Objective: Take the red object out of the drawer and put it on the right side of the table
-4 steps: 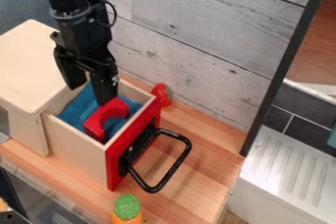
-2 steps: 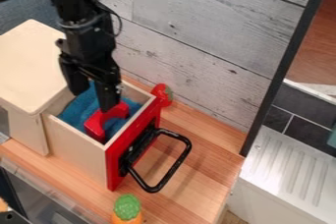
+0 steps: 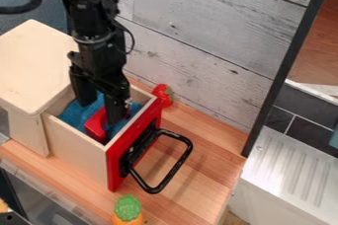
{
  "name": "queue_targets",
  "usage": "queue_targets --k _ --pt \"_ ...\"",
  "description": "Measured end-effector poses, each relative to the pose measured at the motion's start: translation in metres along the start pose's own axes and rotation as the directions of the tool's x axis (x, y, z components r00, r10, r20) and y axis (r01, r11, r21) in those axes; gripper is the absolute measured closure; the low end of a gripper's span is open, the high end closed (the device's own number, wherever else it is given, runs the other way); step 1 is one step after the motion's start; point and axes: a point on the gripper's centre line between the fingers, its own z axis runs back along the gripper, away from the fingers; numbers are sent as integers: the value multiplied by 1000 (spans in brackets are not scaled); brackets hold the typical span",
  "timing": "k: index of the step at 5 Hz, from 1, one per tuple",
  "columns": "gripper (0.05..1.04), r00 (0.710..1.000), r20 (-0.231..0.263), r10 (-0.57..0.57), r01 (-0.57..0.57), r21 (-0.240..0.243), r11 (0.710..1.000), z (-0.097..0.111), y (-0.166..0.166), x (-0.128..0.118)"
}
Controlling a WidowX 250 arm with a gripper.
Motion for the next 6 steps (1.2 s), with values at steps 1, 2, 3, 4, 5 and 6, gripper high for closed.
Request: queue_targets --k 1,2,3,4,5,6 --pt "82 999 -28 -32 33 42 999 -10 -3 3" --pt "82 998 -40 -52 55 81 995 -12 0 6" --pt "82 997 -63 -53 60 109 992 -18 6 5" --pt "82 995 -80 -51 59 104 993 -23 14 6" --pt "128 995 -87 -45 53 97 994 -27 17 7" --pt "414 997 -75 -36 43 93 995 -29 16 8"
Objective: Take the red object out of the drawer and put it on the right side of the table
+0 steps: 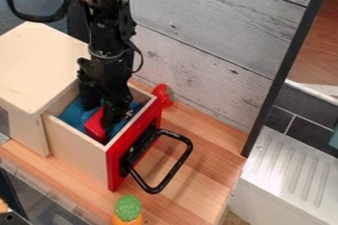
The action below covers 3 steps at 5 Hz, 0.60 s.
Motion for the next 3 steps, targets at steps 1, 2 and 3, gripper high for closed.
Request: queue_targets --k 1,2,3 --pt "721 1000 2 6 -6 -8 1000 -2 -3 -2" --pt "855 1000 2 7 -7 -39 999 0 -9 -9" --pt "857 1000 30 3 0 -76 997 18 -16 -10"
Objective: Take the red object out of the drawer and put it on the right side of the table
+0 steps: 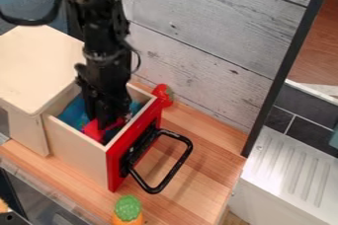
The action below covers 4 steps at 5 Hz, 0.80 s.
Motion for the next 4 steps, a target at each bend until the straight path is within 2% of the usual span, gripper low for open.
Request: queue_targets --k 1,2,3,4 --pt "857 995 104 4 -1 -29 1000 43 -12 0" --pt "857 990 139 -10 20 -76 997 62 -25 -3" --pt "857 986 160 -36 61 -149 987 63 -39 0" --pt "857 985 146 -88 114 -179 977 42 -63 16"
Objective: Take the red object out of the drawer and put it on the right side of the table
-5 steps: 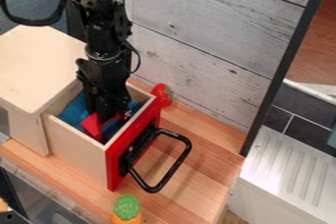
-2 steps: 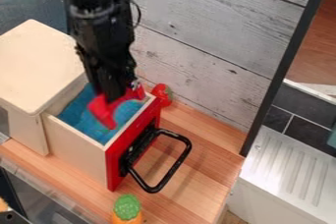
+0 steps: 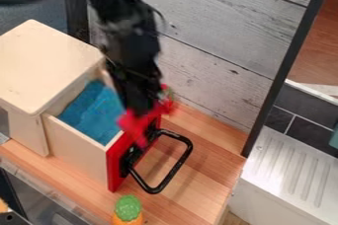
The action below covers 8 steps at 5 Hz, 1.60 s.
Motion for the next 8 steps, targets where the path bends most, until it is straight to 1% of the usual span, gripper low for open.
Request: queue_targets --k 1,2,3,4,5,6,7,8 --pt "857 1000 -25 6 -7 -30 1000 -33 -10 10" --pt "857 997 -53 -59 57 -30 998 -59 -14 28" --pt "857 971 -56 -233 234 14 972 -74 -19 50" --pt "858 889 -37 -457 458 52 887 -71 -27 68" --pt "807 783 -70 -618 622 78 779 -65 -35 73" --pt "534 702 -105 -705 712 124 691 -55 -43 77" --pt "230 663 -151 -733 748 180 639 -48 -40 77" --pt "66 667 -171 -725 744 207 636 -45 -33 78"
